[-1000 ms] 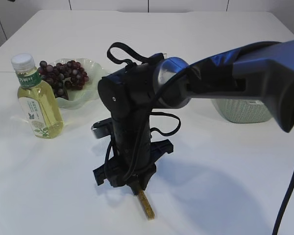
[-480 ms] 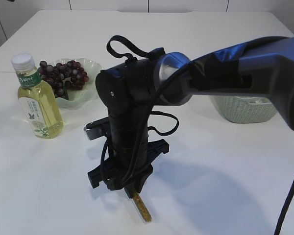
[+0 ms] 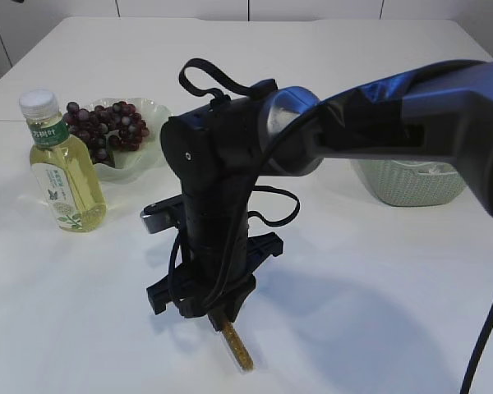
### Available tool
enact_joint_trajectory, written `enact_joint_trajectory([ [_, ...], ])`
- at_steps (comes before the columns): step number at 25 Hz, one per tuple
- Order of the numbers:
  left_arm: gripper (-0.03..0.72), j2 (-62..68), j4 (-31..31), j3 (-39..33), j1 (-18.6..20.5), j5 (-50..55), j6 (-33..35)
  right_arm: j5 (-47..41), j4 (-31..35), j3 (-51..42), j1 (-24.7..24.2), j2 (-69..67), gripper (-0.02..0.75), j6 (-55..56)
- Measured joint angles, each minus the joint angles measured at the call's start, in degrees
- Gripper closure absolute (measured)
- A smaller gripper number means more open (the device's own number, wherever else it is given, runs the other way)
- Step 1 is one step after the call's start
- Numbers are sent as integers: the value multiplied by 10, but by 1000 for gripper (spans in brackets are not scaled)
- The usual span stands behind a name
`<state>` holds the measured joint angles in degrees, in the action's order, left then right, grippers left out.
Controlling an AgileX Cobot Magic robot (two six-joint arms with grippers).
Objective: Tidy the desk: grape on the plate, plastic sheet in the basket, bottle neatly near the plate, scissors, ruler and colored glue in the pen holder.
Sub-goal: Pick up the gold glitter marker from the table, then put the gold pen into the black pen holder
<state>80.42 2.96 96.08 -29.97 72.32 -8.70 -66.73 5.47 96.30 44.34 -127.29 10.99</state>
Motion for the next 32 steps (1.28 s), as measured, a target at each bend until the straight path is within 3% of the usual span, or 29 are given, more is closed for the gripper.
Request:
enact_joint_trajectory([
  [12, 442, 0, 1, 0, 0, 0, 0, 57, -43, -4, 0, 86, 596, -2],
  [17, 442, 0, 1, 0, 0, 0, 0, 134, -87, -66, 0, 150, 596, 13],
  [24, 442, 0, 1, 0, 0, 0, 0, 313, -207, -215, 0, 275, 596, 83],
  [32, 442, 4, 4, 0, 0, 0, 0, 414, -440, -267, 0, 358, 596, 241],
])
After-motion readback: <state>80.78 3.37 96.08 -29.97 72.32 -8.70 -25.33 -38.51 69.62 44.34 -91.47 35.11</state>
